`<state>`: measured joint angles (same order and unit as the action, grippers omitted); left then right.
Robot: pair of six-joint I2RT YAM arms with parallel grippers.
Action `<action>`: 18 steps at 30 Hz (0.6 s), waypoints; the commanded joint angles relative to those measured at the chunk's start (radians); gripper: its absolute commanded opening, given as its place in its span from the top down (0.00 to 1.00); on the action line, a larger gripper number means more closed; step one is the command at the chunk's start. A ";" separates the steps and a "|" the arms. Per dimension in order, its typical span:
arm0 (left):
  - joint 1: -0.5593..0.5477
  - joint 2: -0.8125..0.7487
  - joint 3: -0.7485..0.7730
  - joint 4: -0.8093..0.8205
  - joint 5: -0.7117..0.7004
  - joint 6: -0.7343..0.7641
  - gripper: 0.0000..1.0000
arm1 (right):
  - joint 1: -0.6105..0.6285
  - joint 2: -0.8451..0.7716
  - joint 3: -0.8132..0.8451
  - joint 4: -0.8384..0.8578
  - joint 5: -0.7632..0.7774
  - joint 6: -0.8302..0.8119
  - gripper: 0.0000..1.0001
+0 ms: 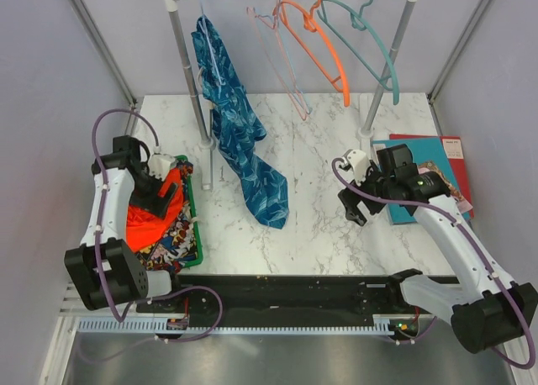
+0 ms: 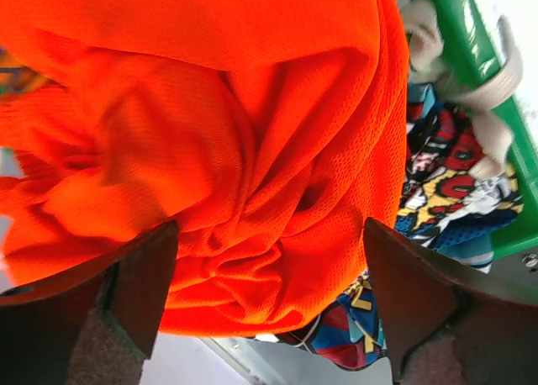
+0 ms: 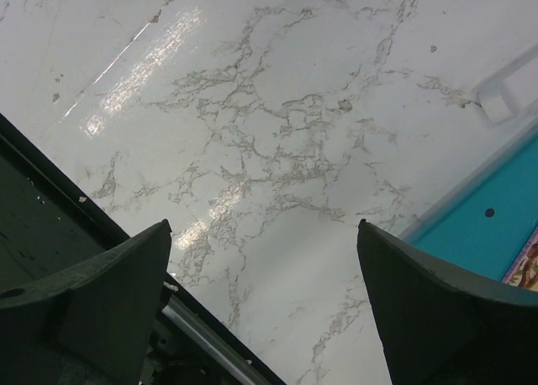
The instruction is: Place the shorts on the hanger
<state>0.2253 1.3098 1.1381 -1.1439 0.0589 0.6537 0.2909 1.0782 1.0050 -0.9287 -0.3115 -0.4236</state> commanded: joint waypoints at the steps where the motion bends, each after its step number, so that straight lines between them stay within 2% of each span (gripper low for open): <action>1: 0.006 0.006 -0.044 0.044 -0.054 0.096 0.10 | 0.016 -0.027 0.052 -0.036 0.015 -0.011 0.02; 2: 0.006 0.006 -0.038 0.036 -0.041 0.099 0.18 | 0.019 -0.029 0.052 -0.036 0.015 -0.007 0.02; 3: 0.006 0.000 -0.028 0.012 -0.027 0.100 0.40 | 0.022 -0.029 0.055 -0.036 0.012 -0.004 0.02; 5: 0.006 -0.007 0.024 -0.020 0.025 0.098 0.60 | 0.027 -0.027 0.057 -0.030 0.005 0.011 0.02; 6: 0.005 -0.010 0.049 -0.039 0.047 0.101 0.79 | 0.028 -0.027 0.058 -0.025 0.000 0.016 0.02; 7: 0.005 -0.007 0.101 -0.080 0.065 0.101 0.92 | 0.027 -0.027 0.061 -0.022 -0.004 0.023 0.02; 8: 0.002 -0.007 0.130 -0.102 0.100 0.101 0.98 | 0.030 -0.026 0.063 -0.019 -0.014 0.023 0.02; 12: -0.023 -0.014 0.320 -0.233 0.251 0.121 0.98 | 0.030 -0.037 0.076 -0.006 -0.044 0.022 0.02; 13: -0.036 -0.014 0.416 -0.263 0.284 0.121 0.98 | 0.030 -0.037 0.079 -0.005 -0.054 0.023 0.02; 14: -0.076 -0.014 0.466 -0.325 0.350 0.119 0.98 | 0.028 -0.035 0.083 -0.007 -0.063 0.029 0.02; 16: -0.142 -0.014 0.596 -0.355 0.384 0.086 0.98 | 0.028 -0.031 0.086 -0.007 -0.090 0.031 0.02; 18: -0.294 -0.009 0.669 -0.373 0.387 0.017 0.98 | 0.028 -0.026 0.089 -0.001 -0.092 0.029 0.02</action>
<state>0.1135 1.3266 1.6333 -1.3209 0.2829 0.7307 0.3153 1.0607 1.0500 -0.9512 -0.3542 -0.4110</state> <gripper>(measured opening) 0.023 0.982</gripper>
